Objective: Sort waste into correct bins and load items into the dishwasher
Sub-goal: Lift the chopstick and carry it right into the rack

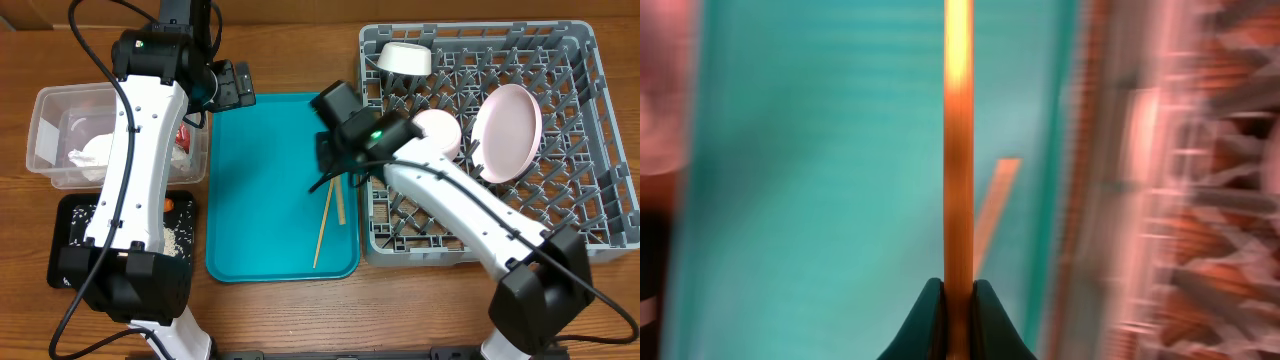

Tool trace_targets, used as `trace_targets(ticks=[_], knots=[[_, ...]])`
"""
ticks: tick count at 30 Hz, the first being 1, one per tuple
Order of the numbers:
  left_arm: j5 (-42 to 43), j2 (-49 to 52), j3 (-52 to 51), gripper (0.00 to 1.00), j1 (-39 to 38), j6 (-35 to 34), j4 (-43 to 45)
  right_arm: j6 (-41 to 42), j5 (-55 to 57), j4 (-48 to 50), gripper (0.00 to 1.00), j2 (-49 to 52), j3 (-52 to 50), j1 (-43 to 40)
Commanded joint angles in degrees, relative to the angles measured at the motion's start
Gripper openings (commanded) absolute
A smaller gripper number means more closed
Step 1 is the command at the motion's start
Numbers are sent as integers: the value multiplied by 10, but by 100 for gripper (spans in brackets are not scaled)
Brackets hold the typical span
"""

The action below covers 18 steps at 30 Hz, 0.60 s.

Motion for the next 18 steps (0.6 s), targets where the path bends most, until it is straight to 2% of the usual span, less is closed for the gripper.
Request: trace_targets(ticks=[1,6,10,18], knots=[[5,2,-3,100,3,-2,1,-47,31,-18,4,-11,8,-36],[5,2,-3,100,3,-2,1,-86,30,-36,4,-11,7,-82],[5,2,-3,100,3,-2,1,-86,30,-34,4,-11,2,-109],[5,2,-3,100,3,-2,1,-85,26,-4,4,-7,-17,-119]])
